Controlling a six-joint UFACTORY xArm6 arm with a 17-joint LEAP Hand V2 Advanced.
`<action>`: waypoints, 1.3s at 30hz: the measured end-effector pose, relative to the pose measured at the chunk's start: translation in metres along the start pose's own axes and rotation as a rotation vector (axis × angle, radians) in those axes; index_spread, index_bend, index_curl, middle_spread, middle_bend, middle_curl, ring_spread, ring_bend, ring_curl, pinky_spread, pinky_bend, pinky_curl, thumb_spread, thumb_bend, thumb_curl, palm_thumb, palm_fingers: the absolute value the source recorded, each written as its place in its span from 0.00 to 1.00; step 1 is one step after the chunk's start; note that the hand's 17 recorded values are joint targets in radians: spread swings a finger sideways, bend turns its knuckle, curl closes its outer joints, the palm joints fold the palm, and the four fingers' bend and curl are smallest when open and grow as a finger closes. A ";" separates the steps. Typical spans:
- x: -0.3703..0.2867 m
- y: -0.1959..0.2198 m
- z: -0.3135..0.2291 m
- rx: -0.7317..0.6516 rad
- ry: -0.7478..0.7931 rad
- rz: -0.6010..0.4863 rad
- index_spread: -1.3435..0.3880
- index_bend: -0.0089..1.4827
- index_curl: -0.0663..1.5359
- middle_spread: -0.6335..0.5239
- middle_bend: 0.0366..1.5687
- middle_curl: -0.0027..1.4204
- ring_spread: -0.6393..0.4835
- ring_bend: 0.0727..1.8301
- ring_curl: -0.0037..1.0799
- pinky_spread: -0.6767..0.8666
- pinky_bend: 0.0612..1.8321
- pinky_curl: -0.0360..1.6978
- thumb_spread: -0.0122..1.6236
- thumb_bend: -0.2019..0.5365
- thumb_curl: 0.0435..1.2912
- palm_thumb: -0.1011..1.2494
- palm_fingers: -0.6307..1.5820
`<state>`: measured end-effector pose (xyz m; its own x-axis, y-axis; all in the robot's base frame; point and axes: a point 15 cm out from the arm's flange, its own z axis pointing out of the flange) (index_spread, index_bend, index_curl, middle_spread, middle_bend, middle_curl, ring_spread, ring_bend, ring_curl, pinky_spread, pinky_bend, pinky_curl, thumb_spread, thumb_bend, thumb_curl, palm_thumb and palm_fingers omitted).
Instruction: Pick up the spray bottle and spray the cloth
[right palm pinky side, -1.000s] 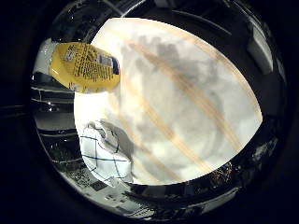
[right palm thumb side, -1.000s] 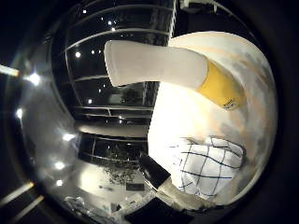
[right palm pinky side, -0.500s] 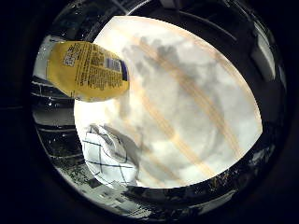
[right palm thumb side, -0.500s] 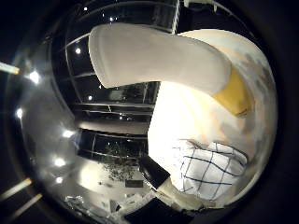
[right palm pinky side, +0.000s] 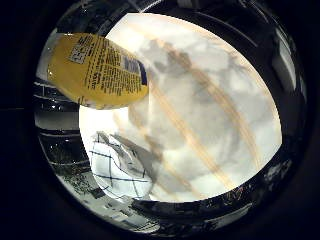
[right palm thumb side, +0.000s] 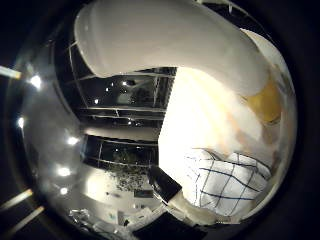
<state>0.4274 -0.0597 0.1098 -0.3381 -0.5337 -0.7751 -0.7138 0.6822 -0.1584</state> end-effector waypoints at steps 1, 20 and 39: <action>0.001 -0.001 0.001 -0.002 0.001 0.001 0.72 0.10 0.20 0.76 0.11 0.23 0.82 0.20 0.25 0.74 0.27 0.19 0.60 0.23 0.21 0.38 0.29; -0.006 -0.020 0.029 -0.021 -0.027 -0.005 0.71 0.12 0.23 0.65 0.22 0.27 0.72 0.25 0.25 0.67 0.19 0.16 0.60 0.24 0.21 0.41 0.43; -0.043 -0.027 0.046 0.018 -0.295 0.014 0.58 0.55 0.50 0.43 0.71 0.48 0.39 0.67 0.52 0.25 0.64 0.32 0.57 0.27 0.36 0.82 0.87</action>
<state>0.4889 -0.0323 0.1195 -0.1525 -0.3578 -0.9213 -0.6988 0.6982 -0.1555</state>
